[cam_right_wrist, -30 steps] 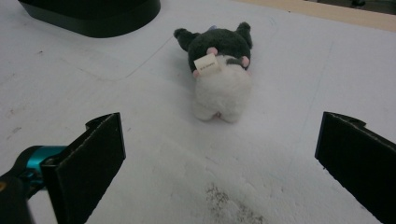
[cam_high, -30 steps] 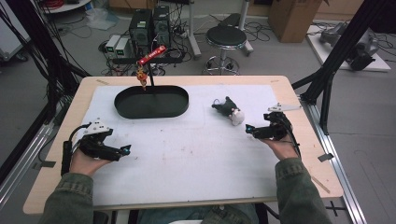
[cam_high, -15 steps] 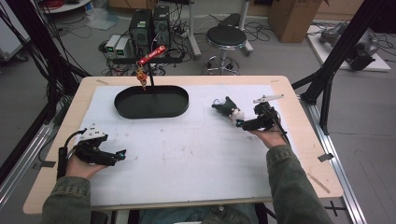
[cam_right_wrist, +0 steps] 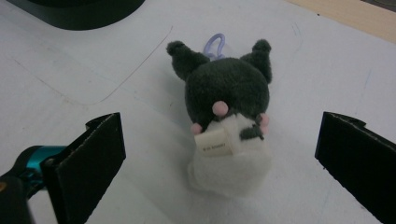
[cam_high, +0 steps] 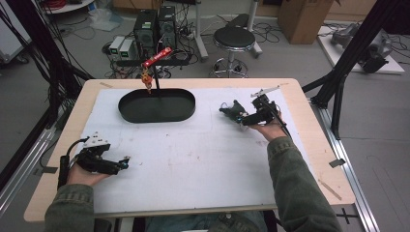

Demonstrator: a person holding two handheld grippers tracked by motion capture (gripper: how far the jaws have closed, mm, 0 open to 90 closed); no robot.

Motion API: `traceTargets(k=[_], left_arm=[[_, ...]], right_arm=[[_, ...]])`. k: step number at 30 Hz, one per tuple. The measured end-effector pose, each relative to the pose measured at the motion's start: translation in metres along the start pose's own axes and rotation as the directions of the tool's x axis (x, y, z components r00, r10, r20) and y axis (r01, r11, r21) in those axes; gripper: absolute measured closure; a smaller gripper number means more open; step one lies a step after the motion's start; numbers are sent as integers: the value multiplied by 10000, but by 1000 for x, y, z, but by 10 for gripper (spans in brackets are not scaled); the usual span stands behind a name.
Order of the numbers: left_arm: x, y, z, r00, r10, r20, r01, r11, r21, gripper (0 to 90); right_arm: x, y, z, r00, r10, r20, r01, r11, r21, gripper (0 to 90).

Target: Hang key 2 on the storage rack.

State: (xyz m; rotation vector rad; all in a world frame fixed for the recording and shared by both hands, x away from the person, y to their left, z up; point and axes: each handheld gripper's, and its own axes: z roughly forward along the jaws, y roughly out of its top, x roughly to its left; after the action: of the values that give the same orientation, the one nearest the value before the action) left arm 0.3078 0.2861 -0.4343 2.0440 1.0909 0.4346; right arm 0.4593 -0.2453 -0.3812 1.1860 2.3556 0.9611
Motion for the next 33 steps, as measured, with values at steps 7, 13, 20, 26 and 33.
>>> traceTargets(k=[7, 13, 20, 26, 33], left_arm=[[0, -10, 1, 9999, -119, 93, 116, 9995, 306, 17], [0, -15, 0, 9997, -207, 148, 202, 9992, 345, 17], [-1, -20, 0, 9994, -250, 229, 236, 9981, 575, 17], [-1, -20, -1, 9991, -330, 261, 316, 9982, 515, 17], [-1, -21, 0, 9990, -265, 354, 246, 9983, 531, 17]], right_arm=[[5, 22, 17, 9981, -611, -62, 614, 9962, 611, 6], [-3, 33, 34, 9983, -558, 163, 535, 9915, 1188, 6], [-10, 26, 50, 9984, -443, 351, 360, 9775, 2080, 6], [-3, 21, 63, 9963, -722, 457, 558, 9548, 2921, 79], [1, 24, 56, 9942, -1046, 253, 918, 9472, 3074, 438]])
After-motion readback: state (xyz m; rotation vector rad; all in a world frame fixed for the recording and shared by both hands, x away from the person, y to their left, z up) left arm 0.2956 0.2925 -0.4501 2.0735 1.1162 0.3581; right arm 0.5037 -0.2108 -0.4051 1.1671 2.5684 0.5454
